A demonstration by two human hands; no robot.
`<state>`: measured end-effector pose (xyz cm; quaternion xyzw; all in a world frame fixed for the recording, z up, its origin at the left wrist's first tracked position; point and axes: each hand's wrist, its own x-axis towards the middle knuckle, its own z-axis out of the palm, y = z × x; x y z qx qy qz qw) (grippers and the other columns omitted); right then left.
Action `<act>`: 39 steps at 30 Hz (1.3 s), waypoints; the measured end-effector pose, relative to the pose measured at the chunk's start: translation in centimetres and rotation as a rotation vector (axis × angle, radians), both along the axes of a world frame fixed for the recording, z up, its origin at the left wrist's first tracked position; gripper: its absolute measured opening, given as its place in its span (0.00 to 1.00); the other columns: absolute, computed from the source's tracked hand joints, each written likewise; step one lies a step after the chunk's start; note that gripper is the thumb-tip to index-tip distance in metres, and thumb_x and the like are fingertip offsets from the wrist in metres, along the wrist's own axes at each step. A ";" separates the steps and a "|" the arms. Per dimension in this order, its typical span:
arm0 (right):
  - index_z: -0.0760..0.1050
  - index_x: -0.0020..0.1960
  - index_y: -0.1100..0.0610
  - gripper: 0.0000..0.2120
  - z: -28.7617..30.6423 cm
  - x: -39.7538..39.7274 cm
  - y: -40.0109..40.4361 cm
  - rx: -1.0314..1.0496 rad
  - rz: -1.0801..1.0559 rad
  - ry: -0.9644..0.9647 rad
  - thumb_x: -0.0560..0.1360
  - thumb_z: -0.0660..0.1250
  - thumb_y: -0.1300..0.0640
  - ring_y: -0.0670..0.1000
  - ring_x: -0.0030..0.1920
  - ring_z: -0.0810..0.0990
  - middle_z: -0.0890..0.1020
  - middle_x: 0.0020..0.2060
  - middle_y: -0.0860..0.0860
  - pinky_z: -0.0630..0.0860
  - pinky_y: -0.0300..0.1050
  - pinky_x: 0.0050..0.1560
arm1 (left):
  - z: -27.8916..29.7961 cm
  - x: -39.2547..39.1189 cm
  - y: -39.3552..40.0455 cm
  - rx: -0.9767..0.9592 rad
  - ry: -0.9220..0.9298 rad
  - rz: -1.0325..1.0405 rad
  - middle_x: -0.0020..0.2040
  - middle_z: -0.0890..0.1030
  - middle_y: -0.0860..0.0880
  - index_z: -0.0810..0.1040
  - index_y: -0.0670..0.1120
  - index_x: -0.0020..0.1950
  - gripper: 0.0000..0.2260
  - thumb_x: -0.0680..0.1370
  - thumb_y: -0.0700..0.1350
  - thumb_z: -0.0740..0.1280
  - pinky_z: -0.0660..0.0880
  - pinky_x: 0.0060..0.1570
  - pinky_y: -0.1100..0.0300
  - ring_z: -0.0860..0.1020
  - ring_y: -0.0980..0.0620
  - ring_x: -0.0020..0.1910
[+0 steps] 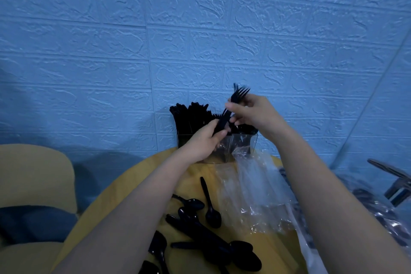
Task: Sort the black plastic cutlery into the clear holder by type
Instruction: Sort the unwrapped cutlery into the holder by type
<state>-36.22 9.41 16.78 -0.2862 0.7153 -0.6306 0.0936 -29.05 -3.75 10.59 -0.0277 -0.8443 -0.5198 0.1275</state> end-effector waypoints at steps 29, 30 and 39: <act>0.79 0.38 0.58 0.04 -3.5 -3.7 -2.2 0.419 -0.292 0.245 0.70 0.73 0.60 0.51 0.37 0.82 0.84 0.35 0.56 0.79 0.45 0.44 | -3.0 -1.8 -1.8 -0.931 0.061 0.242 0.69 0.65 0.49 0.68 0.45 0.72 0.22 0.78 0.36 0.58 0.64 0.66 0.56 0.65 0.50 0.67; 0.79 0.38 0.59 0.04 -4.1 -3.6 -2.4 0.469 -0.283 0.282 0.70 0.73 0.60 0.51 0.37 0.81 0.83 0.35 0.56 0.78 0.40 0.41 | -3.0 -1.8 -1.9 -0.935 0.059 0.243 0.70 0.65 0.49 0.68 0.45 0.72 0.21 0.78 0.36 0.58 0.64 0.66 0.56 0.65 0.50 0.68; 0.59 0.75 0.53 0.34 -5.8 -1.9 -2.2 0.508 -0.152 0.723 0.73 0.71 0.58 0.53 0.67 0.67 0.68 0.69 0.53 0.63 0.45 0.67 | -3.1 -1.5 -1.6 -0.965 0.034 0.258 0.69 0.65 0.49 0.67 0.46 0.73 0.22 0.78 0.39 0.58 0.64 0.63 0.55 0.64 0.49 0.68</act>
